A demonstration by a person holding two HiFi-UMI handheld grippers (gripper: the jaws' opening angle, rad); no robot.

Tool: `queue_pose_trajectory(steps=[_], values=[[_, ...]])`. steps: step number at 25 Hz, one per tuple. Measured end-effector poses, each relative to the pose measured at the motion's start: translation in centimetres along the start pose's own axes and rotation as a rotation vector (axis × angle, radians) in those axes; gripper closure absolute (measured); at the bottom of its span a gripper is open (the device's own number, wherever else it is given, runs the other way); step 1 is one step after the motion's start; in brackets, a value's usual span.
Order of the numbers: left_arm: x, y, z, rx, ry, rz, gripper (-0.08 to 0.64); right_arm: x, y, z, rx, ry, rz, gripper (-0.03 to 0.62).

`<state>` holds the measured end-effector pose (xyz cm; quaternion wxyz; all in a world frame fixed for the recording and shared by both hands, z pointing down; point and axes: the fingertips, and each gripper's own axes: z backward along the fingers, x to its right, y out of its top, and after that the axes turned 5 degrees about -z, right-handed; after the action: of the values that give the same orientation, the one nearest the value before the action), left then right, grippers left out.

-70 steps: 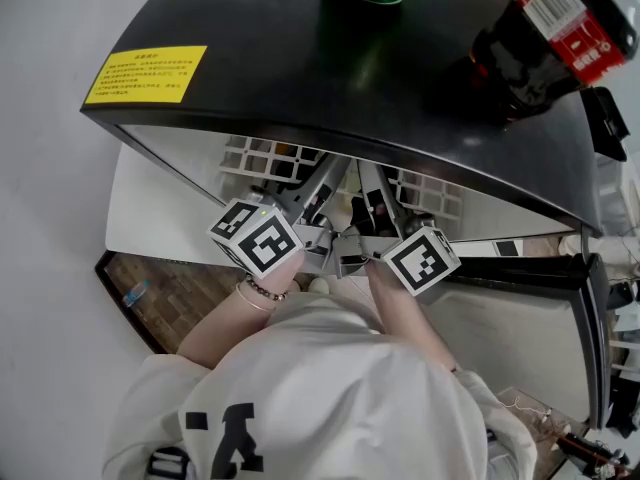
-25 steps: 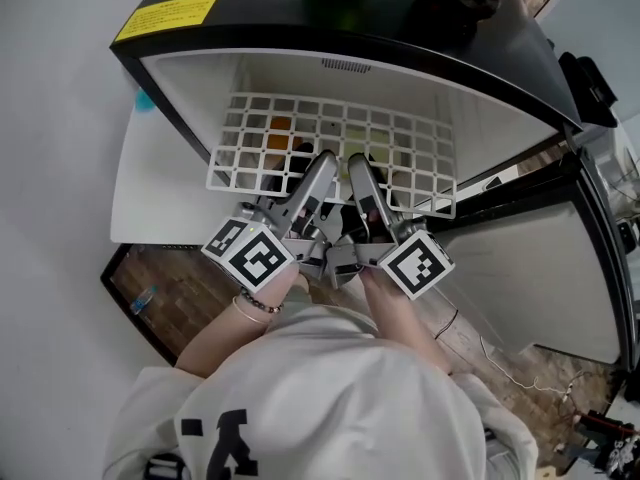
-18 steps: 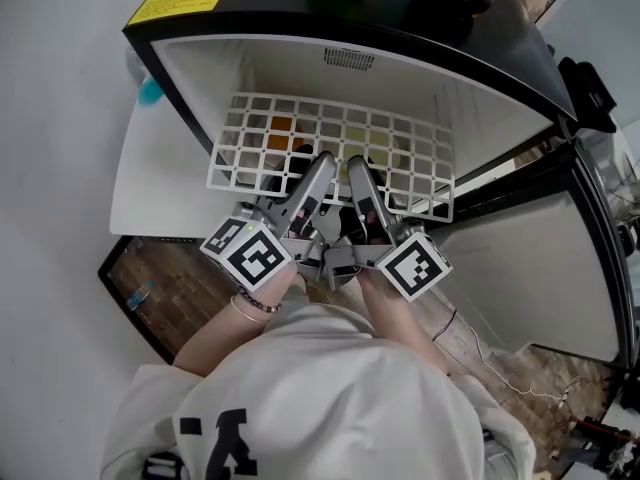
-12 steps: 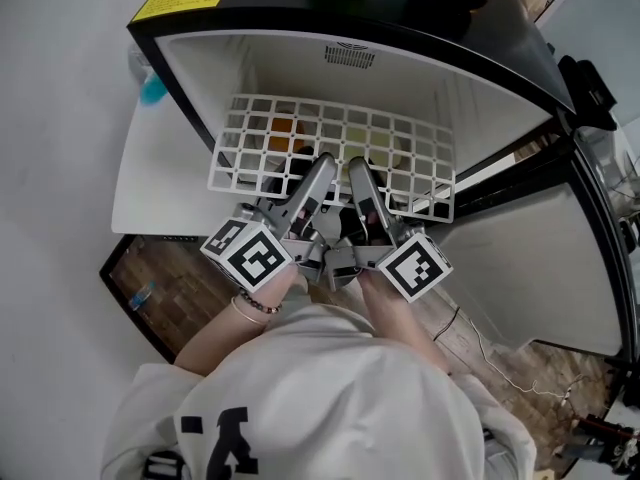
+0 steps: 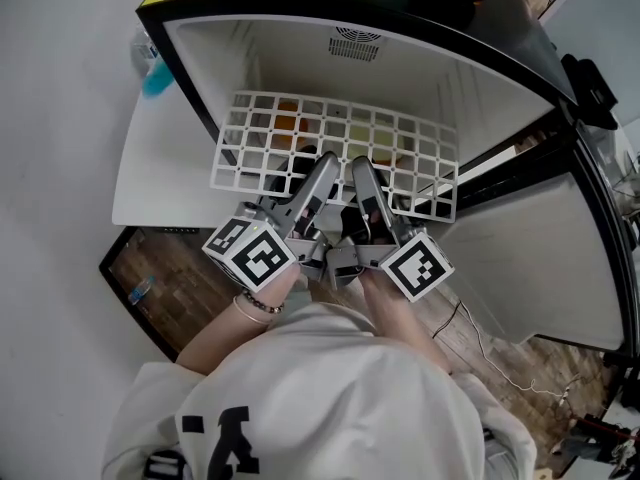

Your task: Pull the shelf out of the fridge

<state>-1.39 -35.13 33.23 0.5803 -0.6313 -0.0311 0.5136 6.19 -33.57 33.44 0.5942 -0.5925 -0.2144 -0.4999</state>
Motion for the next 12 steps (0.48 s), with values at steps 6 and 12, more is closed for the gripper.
queue_pose_trajectory(steps=[6, 12], values=[[0.10, -0.18, 0.42, 0.001, 0.010, 0.002, 0.380, -0.09, -0.21, 0.33, -0.005, -0.003, 0.000, 0.474], [0.23, -0.28, 0.52, 0.004, 0.023, -0.024, 0.382, -0.08, -0.22, 0.53, -0.001, -0.009, 0.005, 0.477]])
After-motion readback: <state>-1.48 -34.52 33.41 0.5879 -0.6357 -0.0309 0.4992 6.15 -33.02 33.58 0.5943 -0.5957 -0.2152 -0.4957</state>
